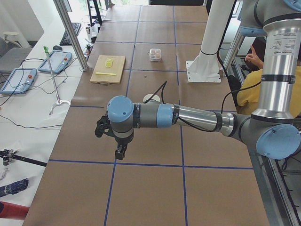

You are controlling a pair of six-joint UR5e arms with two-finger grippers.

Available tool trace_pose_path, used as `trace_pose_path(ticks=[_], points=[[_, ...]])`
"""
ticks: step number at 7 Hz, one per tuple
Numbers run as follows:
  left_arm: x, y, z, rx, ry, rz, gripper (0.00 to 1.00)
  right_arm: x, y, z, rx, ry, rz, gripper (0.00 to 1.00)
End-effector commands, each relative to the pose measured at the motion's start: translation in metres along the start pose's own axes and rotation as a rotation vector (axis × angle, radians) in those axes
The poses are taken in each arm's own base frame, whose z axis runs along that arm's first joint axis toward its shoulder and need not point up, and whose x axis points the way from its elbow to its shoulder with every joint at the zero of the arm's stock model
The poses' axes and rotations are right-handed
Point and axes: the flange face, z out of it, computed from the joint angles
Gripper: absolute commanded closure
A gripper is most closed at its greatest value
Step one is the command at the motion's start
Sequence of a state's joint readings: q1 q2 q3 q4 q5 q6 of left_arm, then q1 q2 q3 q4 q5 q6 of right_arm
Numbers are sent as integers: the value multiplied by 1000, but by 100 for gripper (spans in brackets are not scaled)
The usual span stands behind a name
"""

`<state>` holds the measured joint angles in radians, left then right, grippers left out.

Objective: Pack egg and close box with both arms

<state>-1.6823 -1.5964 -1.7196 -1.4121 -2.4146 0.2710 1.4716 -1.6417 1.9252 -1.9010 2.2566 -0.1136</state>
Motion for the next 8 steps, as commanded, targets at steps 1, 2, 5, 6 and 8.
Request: trace_pose_path(ticks=[1, 2, 5, 6, 8], points=[[-2, 3, 4, -8, 1, -5, 0, 28, 25, 20, -66, -21, 57, 0], [-6, 5, 8, -16, 1, -13, 0, 28, 24, 19, -62, -16, 51, 0], [-7, 5, 9, -22, -5, -15, 0, 35, 25, 27, -74, -17, 64, 0], [-8, 6, 10, -24, -5, -18, 0, 44, 25, 39, -68, -16, 59, 0], [-13, 25, 21, -32, 1, -17, 0, 59, 37, 52, -13, -9, 30, 0]])
